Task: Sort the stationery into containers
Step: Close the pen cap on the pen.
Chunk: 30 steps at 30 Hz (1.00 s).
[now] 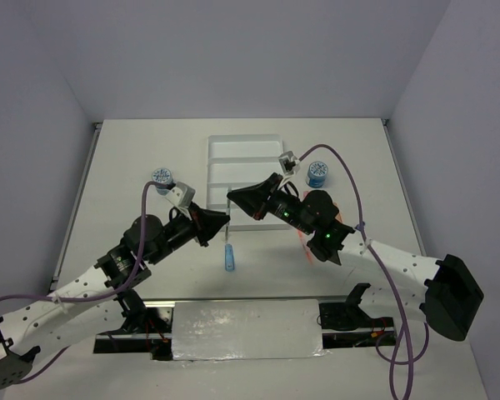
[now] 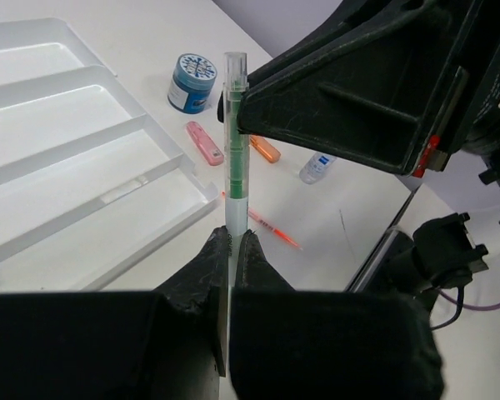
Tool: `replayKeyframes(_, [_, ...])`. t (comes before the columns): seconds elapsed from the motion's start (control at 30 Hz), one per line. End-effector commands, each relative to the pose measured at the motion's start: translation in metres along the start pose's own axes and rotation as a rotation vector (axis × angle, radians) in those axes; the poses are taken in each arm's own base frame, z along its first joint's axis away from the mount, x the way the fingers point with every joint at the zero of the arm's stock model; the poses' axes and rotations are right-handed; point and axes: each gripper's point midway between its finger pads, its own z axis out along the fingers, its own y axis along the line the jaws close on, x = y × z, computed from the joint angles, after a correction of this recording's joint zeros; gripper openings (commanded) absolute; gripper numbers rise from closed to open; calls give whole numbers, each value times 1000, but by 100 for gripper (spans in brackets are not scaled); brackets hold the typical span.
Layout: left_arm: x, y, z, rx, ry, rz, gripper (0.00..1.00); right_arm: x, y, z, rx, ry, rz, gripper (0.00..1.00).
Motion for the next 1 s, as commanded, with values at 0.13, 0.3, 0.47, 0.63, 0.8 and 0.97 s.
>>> replayKeyframes(0.13, [-63,-59,-6,270,-203,136,0,2,26,-6,-65,106,-74,16])
replayKeyframes(0.3, [-52,-61,-4,295,-169,123,0,-19,37,-4,-75,66,-109,23])
replayKeyframes(0.47, [-53,-58,-2,272,-173,97,0,-19,37,-4,-74,63,-109,47])
replayKeyframes(0.63, [-59,-53,-2,237,-191,79,0,-14,34,-4,-68,73,-107,48])
replayKeyframes(0.8, [-63,-43,1,166,-190,38,0,-11,34,-8,-79,70,-111,34])
replayKeyframes(0.97, [-66,-45,4,166,-184,18,1,-12,37,-8,-95,71,-116,11])
